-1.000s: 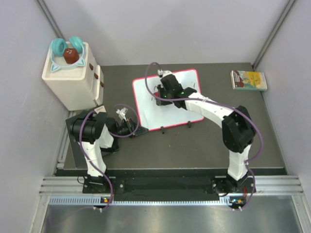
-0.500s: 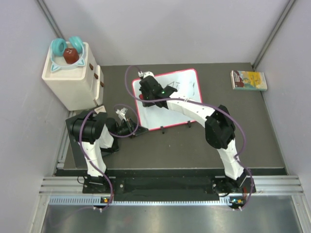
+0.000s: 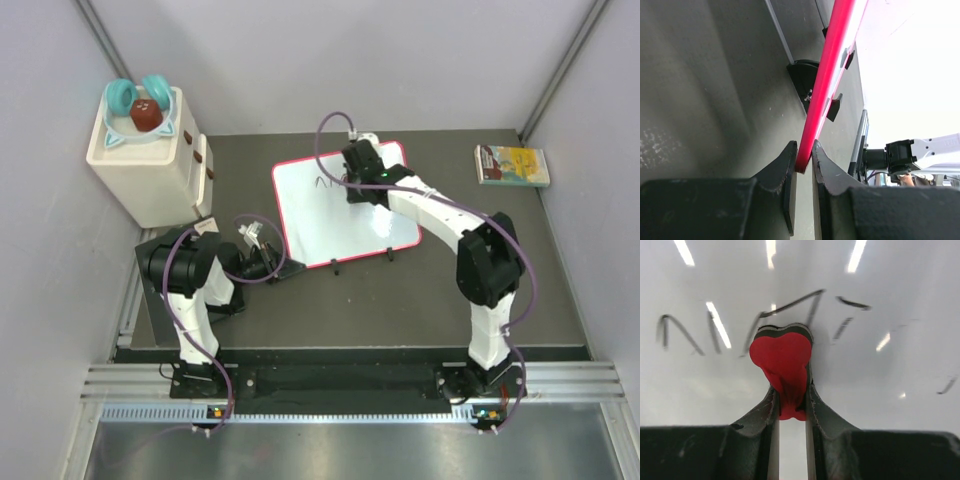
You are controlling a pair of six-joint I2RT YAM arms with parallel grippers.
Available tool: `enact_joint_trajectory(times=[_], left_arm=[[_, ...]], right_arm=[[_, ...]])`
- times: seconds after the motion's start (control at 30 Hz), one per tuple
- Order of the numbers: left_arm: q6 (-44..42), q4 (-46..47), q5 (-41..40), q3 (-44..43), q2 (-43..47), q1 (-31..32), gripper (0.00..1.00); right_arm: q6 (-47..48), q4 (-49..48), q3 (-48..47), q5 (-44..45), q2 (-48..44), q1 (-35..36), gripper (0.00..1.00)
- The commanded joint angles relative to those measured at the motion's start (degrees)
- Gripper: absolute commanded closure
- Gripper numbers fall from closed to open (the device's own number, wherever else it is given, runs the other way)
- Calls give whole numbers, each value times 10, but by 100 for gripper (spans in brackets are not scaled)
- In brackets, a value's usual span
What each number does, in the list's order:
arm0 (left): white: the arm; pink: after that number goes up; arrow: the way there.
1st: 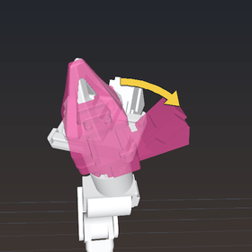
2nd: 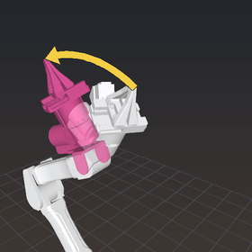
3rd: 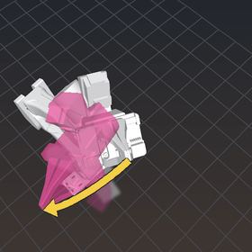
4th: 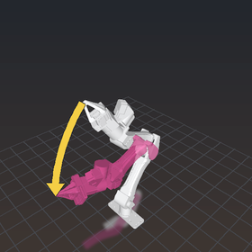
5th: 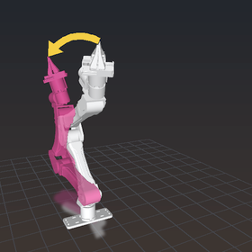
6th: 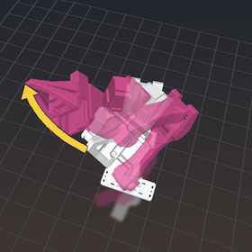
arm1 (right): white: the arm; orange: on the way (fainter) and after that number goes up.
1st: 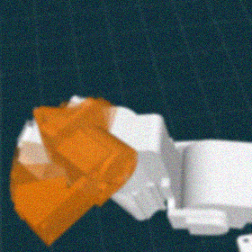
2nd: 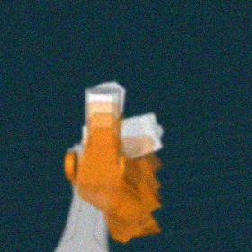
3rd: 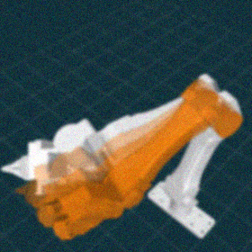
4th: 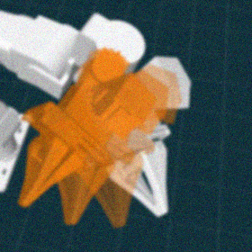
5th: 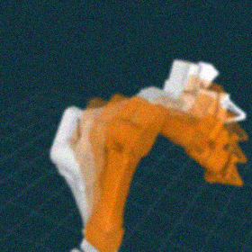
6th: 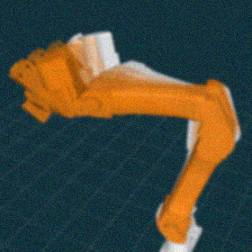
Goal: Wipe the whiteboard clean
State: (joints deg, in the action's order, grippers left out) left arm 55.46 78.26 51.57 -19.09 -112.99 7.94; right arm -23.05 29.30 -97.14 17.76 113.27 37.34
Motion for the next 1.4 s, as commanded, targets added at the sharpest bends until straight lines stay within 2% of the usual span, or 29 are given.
enact_joint_trajectory(times=[0.0,0.33,0.67,1.07,1.13,1.37], left_arm=[[-24,189,3,15,12,0,100],[-24,189,2,15,12,0,100],[-24,189,3,13,9,0,100],[-22,182,1,7,2,0,100],[-20,183,2,7,1,0,100],[-22,179,-1,7,2,0,100]], right_arm=[[-4,22,70,64,-17,-76,100],[-2,-9,171,66,-67,-150,100],[20,-49,201,18,-75,-167,100],[60,-74,164,-42,-96,-167,100],[70,-83,150,-74,-91,-166,100],[86,-37,71,-88,-47,-163,100]])
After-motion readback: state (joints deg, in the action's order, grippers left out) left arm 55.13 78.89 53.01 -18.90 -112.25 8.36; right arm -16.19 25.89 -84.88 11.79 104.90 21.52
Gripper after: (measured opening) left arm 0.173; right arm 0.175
